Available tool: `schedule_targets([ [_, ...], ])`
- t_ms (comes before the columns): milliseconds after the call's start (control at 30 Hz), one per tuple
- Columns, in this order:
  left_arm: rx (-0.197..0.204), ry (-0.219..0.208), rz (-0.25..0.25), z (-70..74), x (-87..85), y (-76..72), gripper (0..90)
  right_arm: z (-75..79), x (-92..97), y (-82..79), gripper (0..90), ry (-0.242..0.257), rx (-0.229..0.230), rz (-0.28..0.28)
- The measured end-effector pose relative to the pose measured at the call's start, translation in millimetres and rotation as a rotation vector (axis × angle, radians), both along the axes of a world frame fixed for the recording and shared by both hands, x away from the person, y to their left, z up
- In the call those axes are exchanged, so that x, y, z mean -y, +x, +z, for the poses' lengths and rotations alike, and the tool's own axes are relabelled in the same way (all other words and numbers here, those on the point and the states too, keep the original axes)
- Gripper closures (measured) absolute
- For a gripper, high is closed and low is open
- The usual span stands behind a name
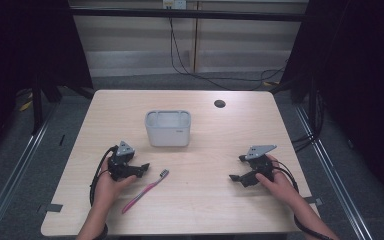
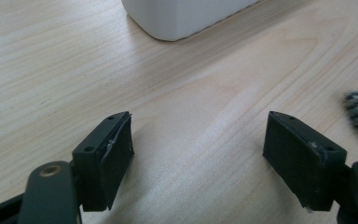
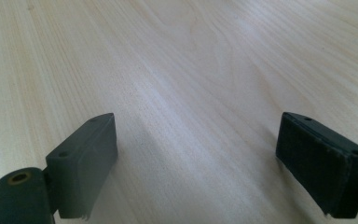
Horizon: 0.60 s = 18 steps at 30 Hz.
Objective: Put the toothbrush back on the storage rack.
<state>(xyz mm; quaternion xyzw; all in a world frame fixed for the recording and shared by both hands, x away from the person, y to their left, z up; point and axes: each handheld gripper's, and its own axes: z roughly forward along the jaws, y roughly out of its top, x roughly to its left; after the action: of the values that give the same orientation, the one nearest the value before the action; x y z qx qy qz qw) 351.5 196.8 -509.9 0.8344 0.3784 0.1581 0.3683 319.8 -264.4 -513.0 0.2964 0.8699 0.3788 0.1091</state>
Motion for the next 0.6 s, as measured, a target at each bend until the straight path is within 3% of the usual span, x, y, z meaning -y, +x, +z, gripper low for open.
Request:
schedule_targets([
  [400,-0.013,0.011,0.014,-0.3,0.6,0.5,14.3,0.0,0.2,0.1,12.2,0.001,-0.001,0.001],
  [567,-0.065,0.002,0.039,5.1,1.4,-0.6,18.1,0.0,0.2,0.1,12.3,0.002,-0.002,0.0],
  [600,-0.09,0.003,0.04,7.8,2.3,-1.4,18.9,0.0,0.3,0.2,12.3,0.002,-0.001,0.001],
])
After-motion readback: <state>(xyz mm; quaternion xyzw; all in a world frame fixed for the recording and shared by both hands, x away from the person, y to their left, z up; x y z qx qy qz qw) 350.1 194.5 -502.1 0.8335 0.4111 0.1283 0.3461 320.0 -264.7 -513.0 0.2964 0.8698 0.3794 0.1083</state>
